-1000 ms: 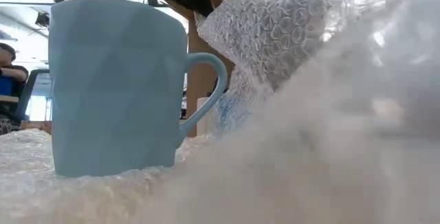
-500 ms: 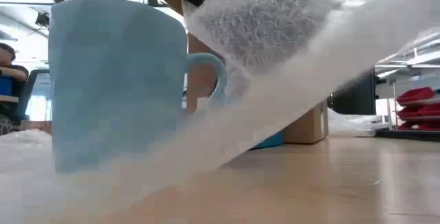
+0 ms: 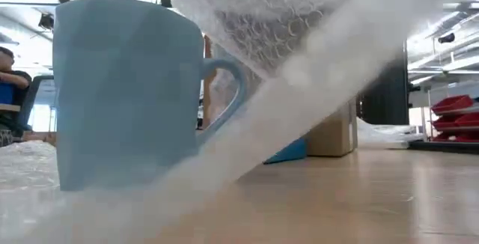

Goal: Wrap mug
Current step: Wrap the blue mug with the bubble wrap on the table

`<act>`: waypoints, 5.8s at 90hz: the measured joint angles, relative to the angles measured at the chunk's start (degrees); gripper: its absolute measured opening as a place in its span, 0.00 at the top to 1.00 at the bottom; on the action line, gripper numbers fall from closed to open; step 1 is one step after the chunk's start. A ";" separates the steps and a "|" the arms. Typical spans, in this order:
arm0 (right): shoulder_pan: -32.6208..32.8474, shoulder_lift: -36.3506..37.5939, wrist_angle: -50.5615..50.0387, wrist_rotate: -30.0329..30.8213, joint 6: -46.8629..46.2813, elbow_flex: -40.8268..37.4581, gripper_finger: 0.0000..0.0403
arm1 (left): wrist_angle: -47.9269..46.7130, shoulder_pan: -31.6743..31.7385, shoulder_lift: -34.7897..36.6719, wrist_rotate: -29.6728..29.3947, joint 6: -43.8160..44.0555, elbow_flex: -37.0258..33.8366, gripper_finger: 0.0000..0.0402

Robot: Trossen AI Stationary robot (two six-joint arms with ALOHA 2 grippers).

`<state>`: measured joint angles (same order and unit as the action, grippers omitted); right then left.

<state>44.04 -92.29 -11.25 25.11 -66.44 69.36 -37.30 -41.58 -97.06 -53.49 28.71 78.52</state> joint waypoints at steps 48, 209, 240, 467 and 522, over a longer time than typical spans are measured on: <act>-5.19 -0.15 9.12 0.79 14.46 0.00 1.00 | 0.92 -5.78 0.02 3.84 1.96 0.00 1.00; -19.47 -18.43 38.04 -11.84 35.56 0.04 1.00 | 20.59 -3.72 -0.30 21.64 5.53 -9.84 0.74; -19.44 -18.38 35.77 -11.77 36.63 0.04 1.00 | -0.48 -7.86 0.34 32.20 11.26 1.05 0.65; -18.81 -22.54 -19.06 -28.94 35.43 16.35 0.91 | 56.89 8.37 -10.24 21.98 -1.69 -25.05 0.65; -18.72 -22.69 -33.70 -27.44 33.03 27.28 0.82 | 56.99 8.56 -9.83 21.90 -3.25 -25.05 0.65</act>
<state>25.32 -114.98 -44.94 -2.32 -33.41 96.64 19.70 -33.01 -106.90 -31.59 25.46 53.47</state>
